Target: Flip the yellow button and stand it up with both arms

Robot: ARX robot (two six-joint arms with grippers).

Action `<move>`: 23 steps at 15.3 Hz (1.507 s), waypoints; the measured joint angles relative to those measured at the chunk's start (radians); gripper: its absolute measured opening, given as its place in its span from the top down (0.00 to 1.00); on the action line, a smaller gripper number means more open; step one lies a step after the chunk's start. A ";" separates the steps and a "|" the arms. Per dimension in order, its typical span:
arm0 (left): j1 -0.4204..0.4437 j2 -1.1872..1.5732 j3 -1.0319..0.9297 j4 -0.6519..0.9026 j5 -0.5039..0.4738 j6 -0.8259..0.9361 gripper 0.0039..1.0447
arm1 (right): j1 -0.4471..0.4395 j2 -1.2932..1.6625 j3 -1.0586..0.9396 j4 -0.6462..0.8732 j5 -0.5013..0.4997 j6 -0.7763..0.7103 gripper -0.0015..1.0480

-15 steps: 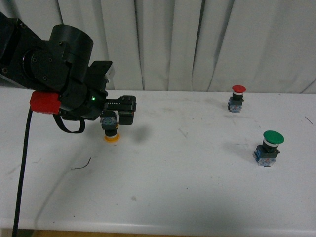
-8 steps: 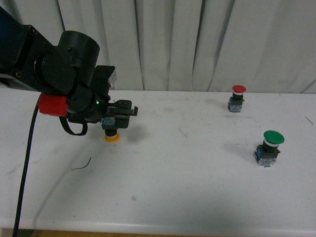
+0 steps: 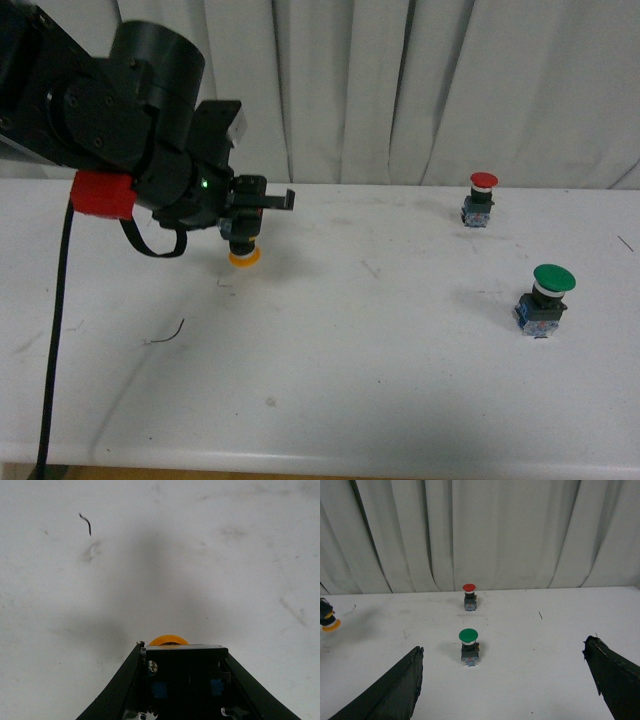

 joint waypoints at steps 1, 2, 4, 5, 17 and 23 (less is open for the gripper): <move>-0.005 -0.066 -0.047 0.029 0.006 0.000 0.65 | 0.000 0.000 0.000 0.000 0.000 0.000 0.06; -0.016 -0.162 -0.113 0.062 0.005 0.001 0.65 | 0.000 0.000 0.000 0.000 0.000 0.000 0.06; -0.050 -0.367 -0.269 0.130 0.006 0.010 0.65 | 0.000 0.000 0.000 0.000 0.000 0.000 0.06; -0.066 -0.481 -0.358 0.154 0.003 0.016 0.65 | 0.000 0.000 0.000 0.000 0.000 0.000 0.06; 0.086 -0.575 -0.847 1.171 0.666 -0.832 0.65 | 0.000 0.000 0.000 0.000 0.000 0.000 0.06; 0.031 -0.538 -0.869 1.172 0.641 -1.063 0.65 | 0.000 0.000 0.000 0.000 0.000 0.000 0.06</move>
